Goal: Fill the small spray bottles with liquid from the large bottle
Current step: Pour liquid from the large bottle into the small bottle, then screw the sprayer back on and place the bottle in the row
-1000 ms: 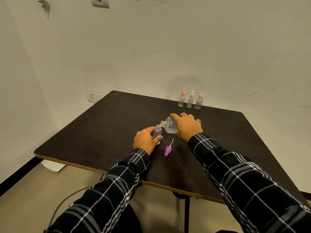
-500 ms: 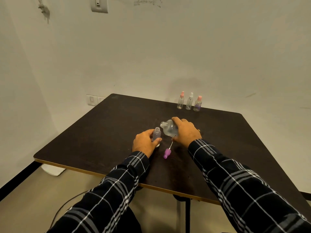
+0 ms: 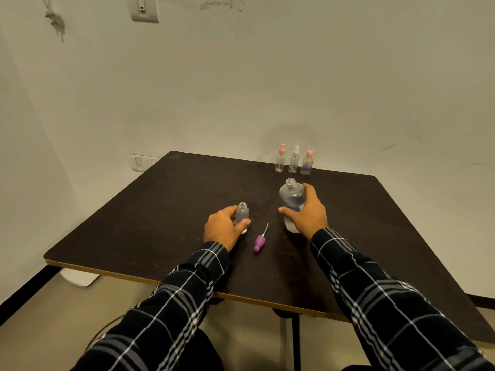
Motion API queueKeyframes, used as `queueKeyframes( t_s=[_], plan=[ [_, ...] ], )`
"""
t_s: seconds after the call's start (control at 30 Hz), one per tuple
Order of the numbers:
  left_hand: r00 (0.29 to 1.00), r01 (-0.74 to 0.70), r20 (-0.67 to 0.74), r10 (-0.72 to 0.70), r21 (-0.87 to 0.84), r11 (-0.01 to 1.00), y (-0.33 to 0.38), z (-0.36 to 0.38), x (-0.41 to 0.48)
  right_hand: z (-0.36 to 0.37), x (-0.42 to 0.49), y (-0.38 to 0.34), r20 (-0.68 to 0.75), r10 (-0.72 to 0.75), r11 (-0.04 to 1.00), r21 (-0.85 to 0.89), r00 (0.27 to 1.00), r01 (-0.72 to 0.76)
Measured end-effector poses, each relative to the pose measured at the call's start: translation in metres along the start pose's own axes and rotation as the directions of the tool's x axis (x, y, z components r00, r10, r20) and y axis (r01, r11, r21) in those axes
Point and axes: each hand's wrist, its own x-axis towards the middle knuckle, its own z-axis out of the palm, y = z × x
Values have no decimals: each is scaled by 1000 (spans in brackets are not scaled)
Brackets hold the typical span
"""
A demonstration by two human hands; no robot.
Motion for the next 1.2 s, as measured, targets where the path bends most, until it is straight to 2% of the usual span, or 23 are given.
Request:
queueKeyframes(
  t_s=[0.33, 0.6, 0.63, 0.7, 0.77, 0.8, 0.83, 0.9, 0.97, 1.0, 1.07, 1.2],
  plan=[
    [1000, 17, 12, -17, -26, 1000, 0, 1, 1, -6, -2, 17, -59, 117, 977, 185, 991, -104],
    [1000, 9, 8, -9, -11, 1000, 0, 1, 1, -8, -5, 20, -26, 146, 966, 221, 989, -137],
    [1000, 10, 10, -10, -8, 1000, -1, 1, 1, -8, -8, 18, -47, 161, 961, 234, 986, -146],
    [1000, 0, 5, 0, 6, 1000, 0, -1, 0, -7, -19, 13, -202, 128, 979, 184, 971, -91],
    [1000, -1, -2, 1, 4, 1000, 1, 0, 0, -6, -33, 11, -418, -55, 998, 10, 907, 65],
    [1000, 1, -3, -1, -3, 1000, 2, 0, 0, -7, -40, 10, -454, -181, 983, -91, 873, 157],
    [1000, 4, -3, -4, -10, 1000, 3, 0, -1, -8, -45, 9, -396, -293, 955, -168, 870, 245],
    [1000, 4, -1, -4, -14, 1000, 4, 0, 0, -7, -53, 5, -71, -443, 870, -276, 894, 409],
    [1000, 7, 7, -7, -17, 1000, 5, -2, -1, 3, -58, 2, 271, -453, 763, -375, 850, 526],
    [1000, 11, 11, -11, -19, 1000, 6, -2, -2, 9, -59, 2, 364, -411, 735, -411, 836, 540],
    [1000, 15, 12, -15, -15, 1000, 7, -3, -3, 22, -60, 0, 416, -305, 743, -458, 857, 487],
    [1000, 8, 7, -8, 3, 1000, 9, -4, -4, 35, -59, -3, 409, -208, 756, -509, 888, 411]
  ],
)
